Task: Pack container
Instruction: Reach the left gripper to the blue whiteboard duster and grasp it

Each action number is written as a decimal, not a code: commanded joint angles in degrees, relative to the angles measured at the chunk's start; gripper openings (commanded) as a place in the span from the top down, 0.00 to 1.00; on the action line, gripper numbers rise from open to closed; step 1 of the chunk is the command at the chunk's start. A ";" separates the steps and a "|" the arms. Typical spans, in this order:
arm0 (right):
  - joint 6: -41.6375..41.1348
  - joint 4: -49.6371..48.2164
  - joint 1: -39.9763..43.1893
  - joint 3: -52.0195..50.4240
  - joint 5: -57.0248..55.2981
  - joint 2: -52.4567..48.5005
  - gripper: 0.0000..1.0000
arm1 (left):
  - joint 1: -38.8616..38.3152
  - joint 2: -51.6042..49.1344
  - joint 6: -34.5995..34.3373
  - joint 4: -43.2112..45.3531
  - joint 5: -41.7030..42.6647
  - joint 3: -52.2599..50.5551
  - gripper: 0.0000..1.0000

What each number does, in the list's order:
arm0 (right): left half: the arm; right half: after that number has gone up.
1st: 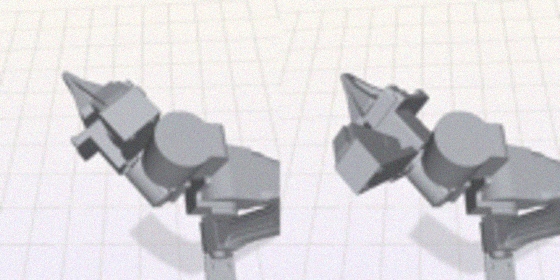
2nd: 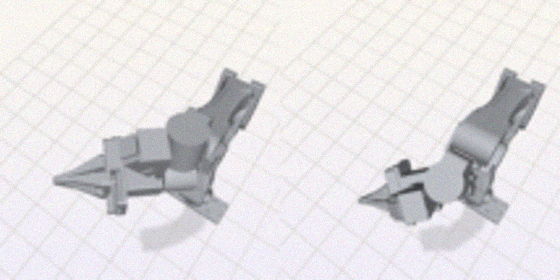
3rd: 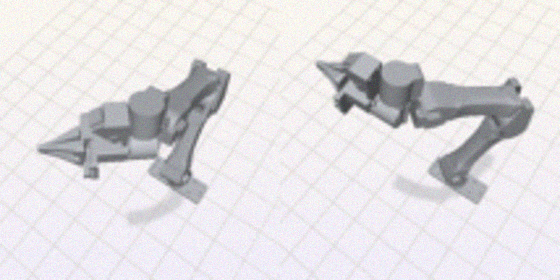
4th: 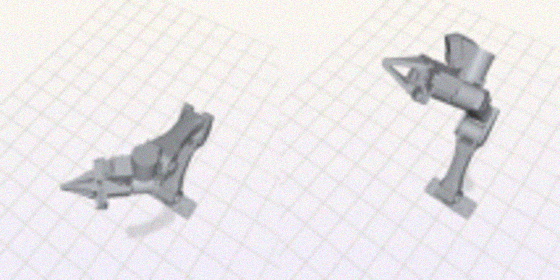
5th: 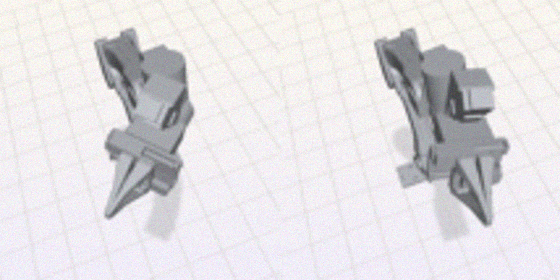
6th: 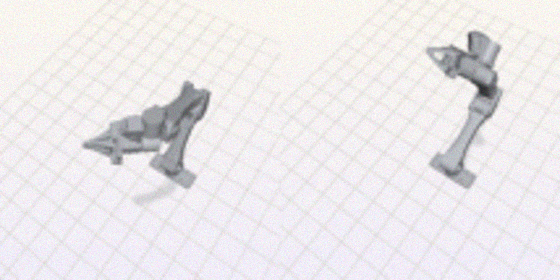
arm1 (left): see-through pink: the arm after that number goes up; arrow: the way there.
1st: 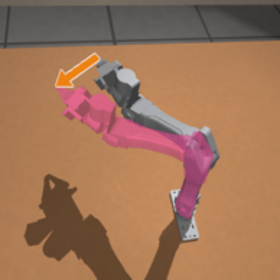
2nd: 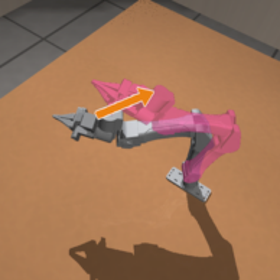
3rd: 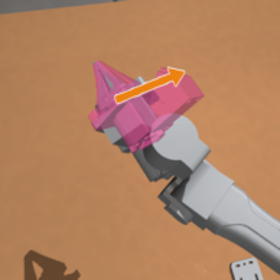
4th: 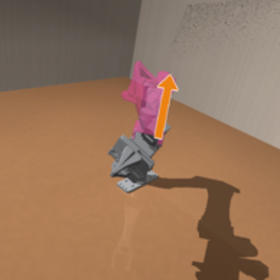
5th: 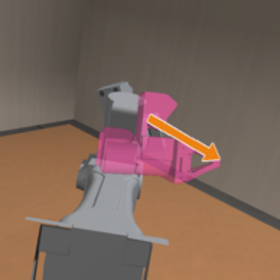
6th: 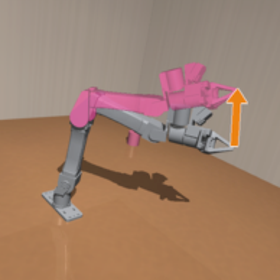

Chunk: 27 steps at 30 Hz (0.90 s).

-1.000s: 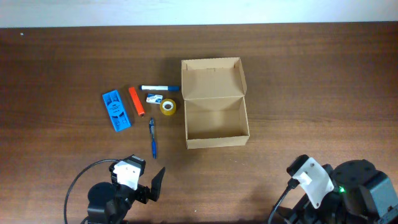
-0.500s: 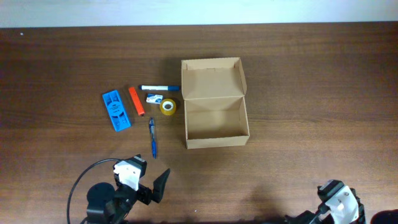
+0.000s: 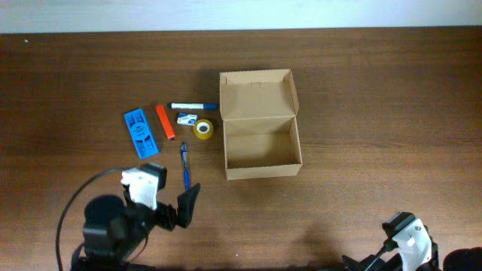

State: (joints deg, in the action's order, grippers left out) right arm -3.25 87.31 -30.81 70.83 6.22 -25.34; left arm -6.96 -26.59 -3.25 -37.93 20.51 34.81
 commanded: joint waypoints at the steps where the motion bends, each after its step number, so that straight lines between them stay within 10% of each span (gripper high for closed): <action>1: -0.66 -0.11 -0.31 -0.28 -0.48 -0.48 0.01 | -0.02 -9.33 3.61 -4.70 -5.97 7.96 0.01; 15: -0.66 -0.11 -0.31 -0.28 -0.48 -0.48 0.01 | -0.02 -41.66 5.68 -7.85 -8.07 19.30 0.01; 27: -0.66 -0.11 -0.31 -0.28 -0.48 -0.48 0.01 | 5.01 -49.88 -18.64 7.34 -28.63 19.30 0.01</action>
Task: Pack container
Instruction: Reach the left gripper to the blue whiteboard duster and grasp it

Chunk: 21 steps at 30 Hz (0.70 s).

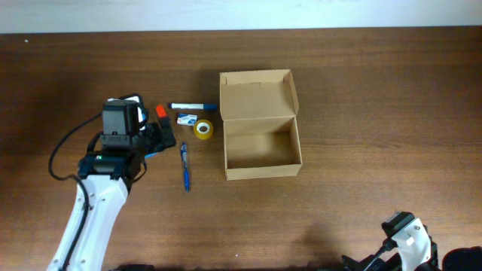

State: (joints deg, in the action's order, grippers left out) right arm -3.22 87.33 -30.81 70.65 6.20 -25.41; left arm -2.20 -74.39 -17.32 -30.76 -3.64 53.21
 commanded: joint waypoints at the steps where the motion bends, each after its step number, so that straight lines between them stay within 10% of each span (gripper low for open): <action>1: -0.68 -0.13 -0.31 -0.11 -0.46 -0.42 0.01 | 0.24 -4.11 -6.49 0.17 -5.95 0.90 0.01; 21: -0.68 -0.13 -0.31 -0.11 -0.46 -0.42 0.01 | 7.98 -24.87 5.51 12.57 -2.56 0.90 0.00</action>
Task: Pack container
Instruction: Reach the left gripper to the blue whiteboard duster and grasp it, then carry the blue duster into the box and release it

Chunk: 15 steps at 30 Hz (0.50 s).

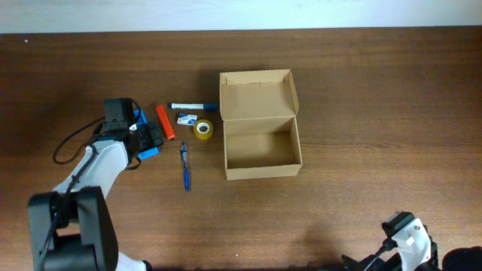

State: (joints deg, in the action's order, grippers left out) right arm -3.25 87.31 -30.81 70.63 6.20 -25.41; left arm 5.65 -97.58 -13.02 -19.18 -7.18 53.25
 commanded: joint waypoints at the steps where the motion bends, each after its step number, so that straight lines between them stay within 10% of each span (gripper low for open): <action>1: -0.66 -0.11 -0.31 -0.09 -0.46 -0.42 0.01 | 0.13 -2.51 1.20 2.05 1.18 0.85 0.00; 7: -0.66 -0.11 -0.31 -0.09 -0.46 -0.42 0.01 | 0.15 -3.74 2.23 3.32 1.40 0.85 0.27; 15: -0.66 -0.11 -0.31 -0.09 -0.46 -0.42 0.01 | 0.15 -5.97 2.43 3.78 1.66 0.85 0.28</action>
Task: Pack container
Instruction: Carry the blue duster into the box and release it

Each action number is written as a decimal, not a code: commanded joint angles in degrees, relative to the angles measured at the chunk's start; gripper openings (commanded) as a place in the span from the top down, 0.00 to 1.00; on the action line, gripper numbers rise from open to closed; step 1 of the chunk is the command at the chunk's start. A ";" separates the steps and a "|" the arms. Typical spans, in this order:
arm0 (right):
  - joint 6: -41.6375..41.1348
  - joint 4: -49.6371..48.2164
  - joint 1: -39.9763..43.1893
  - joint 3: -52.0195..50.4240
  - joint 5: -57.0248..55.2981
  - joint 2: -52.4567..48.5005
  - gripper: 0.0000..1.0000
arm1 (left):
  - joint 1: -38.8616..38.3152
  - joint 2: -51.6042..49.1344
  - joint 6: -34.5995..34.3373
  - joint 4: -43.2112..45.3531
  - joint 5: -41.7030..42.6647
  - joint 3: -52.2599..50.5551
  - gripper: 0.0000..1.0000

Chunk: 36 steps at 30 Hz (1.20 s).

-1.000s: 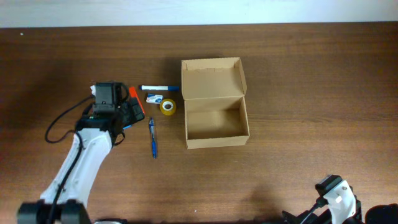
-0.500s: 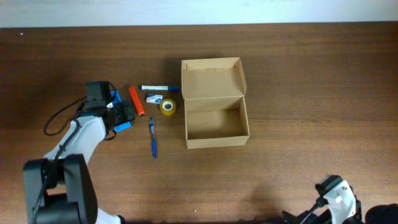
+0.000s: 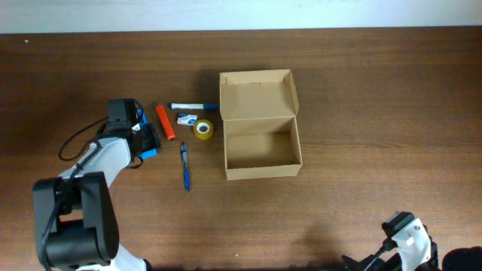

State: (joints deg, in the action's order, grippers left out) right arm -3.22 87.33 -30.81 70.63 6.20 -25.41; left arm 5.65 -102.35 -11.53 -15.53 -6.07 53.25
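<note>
An open cardboard box (image 3: 260, 143) stands mid-table with its lid flap (image 3: 256, 94) folded back; its inside looks bare. Left of it lie a yellow tape roll (image 3: 203, 129), a small white-and-blue item (image 3: 187, 119), a white marker with blue ends (image 3: 193, 106), an orange marker (image 3: 165, 122) and a blue pen (image 3: 184, 167). My left gripper (image 3: 148, 135) sits low over a flat blue tool (image 3: 138, 117), hiding most of it. How its jaws stand is hidden by the wrist. Of my right arm (image 3: 407, 237) only a part shows at the bottom right.
The dark wooden table (image 3: 376, 113) stretches to the right of the box. A black cable (image 3: 75, 143) loops from the left arm. The loose items lie close together just right of the left gripper.
My left arm has shifted very slightly to the right over the blue tool. The items, the box and the right arm stand as they were.
My left gripper first hung open near the front edge, with the blue tool in full view beside the orange marker. Then it stood over the blue tool. After that it sat low on the tool, covering it, and it is still there.
</note>
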 commanded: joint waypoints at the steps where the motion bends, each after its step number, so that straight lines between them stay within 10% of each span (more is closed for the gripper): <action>1: -0.68 -0.13 -0.31 -0.09 -0.46 -0.42 0.01 | 0.15 -1.20 0.94 0.15 0.52 0.85 0.29; 9: -0.68 -0.13 -0.31 -0.09 -0.46 -0.42 0.01 | 0.15 -1.14 0.94 -5.53 0.48 4.09 0.53; 18: -0.68 -0.13 -0.31 -0.09 -0.46 -0.42 0.01 | -4.07 0.42 9.68 -27.36 0.04 31.54 0.73; 36: -0.68 -0.13 -0.31 -0.09 -0.46 -0.42 0.01 | -37.51 6.88 42.77 -42.62 12.83 37.33 0.73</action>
State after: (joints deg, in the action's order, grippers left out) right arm -3.25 87.33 -30.81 70.59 6.20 -25.41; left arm -30.89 -96.64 26.02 -57.89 5.23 90.24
